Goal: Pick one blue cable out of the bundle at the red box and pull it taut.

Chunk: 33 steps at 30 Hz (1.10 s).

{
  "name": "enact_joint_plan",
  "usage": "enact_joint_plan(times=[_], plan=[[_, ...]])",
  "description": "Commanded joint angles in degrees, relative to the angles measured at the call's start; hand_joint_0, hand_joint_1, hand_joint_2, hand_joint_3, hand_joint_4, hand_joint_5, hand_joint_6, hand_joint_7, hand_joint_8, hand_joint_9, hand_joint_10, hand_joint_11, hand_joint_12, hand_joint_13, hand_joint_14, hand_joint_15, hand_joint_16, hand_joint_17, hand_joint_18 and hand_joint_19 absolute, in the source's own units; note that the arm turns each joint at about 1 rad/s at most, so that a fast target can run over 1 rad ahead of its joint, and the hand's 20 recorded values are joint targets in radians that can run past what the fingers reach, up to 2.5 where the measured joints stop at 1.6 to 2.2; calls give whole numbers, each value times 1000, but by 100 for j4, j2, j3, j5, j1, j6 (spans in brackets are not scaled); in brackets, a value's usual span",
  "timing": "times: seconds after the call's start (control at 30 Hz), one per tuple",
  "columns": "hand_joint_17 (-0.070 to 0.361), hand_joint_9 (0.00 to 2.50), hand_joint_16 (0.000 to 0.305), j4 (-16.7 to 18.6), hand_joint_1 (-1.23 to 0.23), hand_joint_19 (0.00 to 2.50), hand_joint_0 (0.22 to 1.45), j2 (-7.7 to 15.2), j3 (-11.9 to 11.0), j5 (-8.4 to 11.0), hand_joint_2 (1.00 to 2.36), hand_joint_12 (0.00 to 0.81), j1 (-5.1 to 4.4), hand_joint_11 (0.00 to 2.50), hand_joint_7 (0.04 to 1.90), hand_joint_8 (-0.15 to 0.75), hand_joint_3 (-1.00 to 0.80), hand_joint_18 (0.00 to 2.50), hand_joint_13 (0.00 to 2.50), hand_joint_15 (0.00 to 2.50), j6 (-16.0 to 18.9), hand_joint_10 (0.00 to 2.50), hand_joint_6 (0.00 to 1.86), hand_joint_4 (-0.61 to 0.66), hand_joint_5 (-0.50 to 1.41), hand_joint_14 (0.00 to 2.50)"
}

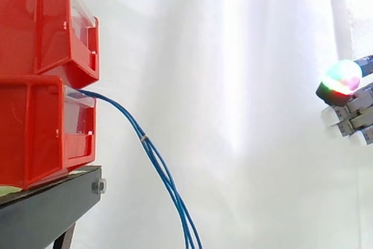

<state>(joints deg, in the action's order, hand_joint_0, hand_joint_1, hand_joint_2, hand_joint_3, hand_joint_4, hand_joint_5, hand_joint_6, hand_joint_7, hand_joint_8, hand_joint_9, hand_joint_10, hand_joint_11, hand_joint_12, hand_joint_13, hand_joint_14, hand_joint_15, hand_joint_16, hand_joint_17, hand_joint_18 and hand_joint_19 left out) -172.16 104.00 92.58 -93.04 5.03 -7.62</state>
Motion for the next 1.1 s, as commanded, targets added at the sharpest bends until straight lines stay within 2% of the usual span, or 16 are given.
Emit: enact_joint_plan(times=[0.0, 0.03, 0.07, 0.1, 0.13, 0.17, 0.2, 0.27, 0.5, 0.63, 0.67, 0.77, 0.83, 1.07], plan=[[157, 0, 70, -73, -567, 122, 322, 7, 6, 22, 1000, 405, -29, 0, 602, 253, -500, 0, 0, 53, -82, 74, 501, 171, -291, 2], [158, 0, 70, -29, -565, 123, 322, 7, 6, 189, 1000, 405, -55, 0, 602, 255, -500, 0, 0, 54, -434, 69, 501, 171, -291, 0], [158, 0, 70, 15, -561, 122, 321, 7, 6, 321, 1000, 406, -64, 0, 602, 255, -500, 0, 0, 57, -583, 70, 501, 172, -291, 0], [158, 0, 70, 15, -555, 128, 322, 7, 6, 321, 1000, 406, -64, 0, 602, 255, -500, 0, 0, 57, -583, 70, 501, 172, -291, 0], [158, 0, 70, 33, -542, 130, 323, 7, -3, 409, 1000, 406, -64, 0, 603, 255, -500, 0, 0, 57, -662, 69, 501, 173, -291, 0], [157, 0, 70, 33, -529, 123, 329, -2, -3, 638, 1000, 404, -90, 0, 599, 253, -500, 0, 0, 54, -820, 54, 501, 171, -291, 0], [157, 0, 70, 33, -520, 123, 331, -2, -3, 690, 1000, 403, -99, 0, 600, 252, -500, 0, 0, 55, -855, 52, 501, 171, -291, 0], [157, 0, 70, 33, -497, 124, 336, -2, -3, 743, 1000, 402, -108, 0, 601, 251, -500, 0, 0, 58, -847, 37, 501, 172, -290, 0], [151, 0, 67, 50, -472, 120, 357, 7, -3, 752, 1000, 392, -117, 0, 603, 245, -500, 0, 0, 54, -829, 0, 501, 171, -287, 0], [150, 0, 67, 341, -470, 120, 359, 7, 6, 928, 1000, 390, -108, 0, 602, 245, -500, 0, 0, 55, -820, 0, 501, 173, -286, 0], [150, 0, 67, 595, -470, 119, 359, 103, -3, 1033, 1000, 391, -82, 0, 601, 245, -500, 0, 0, 51, -811, 0, 501, 174, -285, 0], [150, 0, 67, 701, -469, 120, 359, 182, 6, 945, 1000, 390, -64, 0, 604, 247, -500, 0, 0, 50, -776, 1, 501, 178, -284, 1], [150, 0, 67, 789, -469, 118, 359, 244, -3, 761, 1000, 391, -55, 0, 608, 249, -500, 0, 0, 50, -627, 1, 501, 184, -281, 0], [147, 0, 66, 824, -487, 110, 375, 253, -3, 743, 1000, 386, -73, 0, 638, 268, -500, 0, 0, 38, -565, 0, 501, 237, -255, 0]])
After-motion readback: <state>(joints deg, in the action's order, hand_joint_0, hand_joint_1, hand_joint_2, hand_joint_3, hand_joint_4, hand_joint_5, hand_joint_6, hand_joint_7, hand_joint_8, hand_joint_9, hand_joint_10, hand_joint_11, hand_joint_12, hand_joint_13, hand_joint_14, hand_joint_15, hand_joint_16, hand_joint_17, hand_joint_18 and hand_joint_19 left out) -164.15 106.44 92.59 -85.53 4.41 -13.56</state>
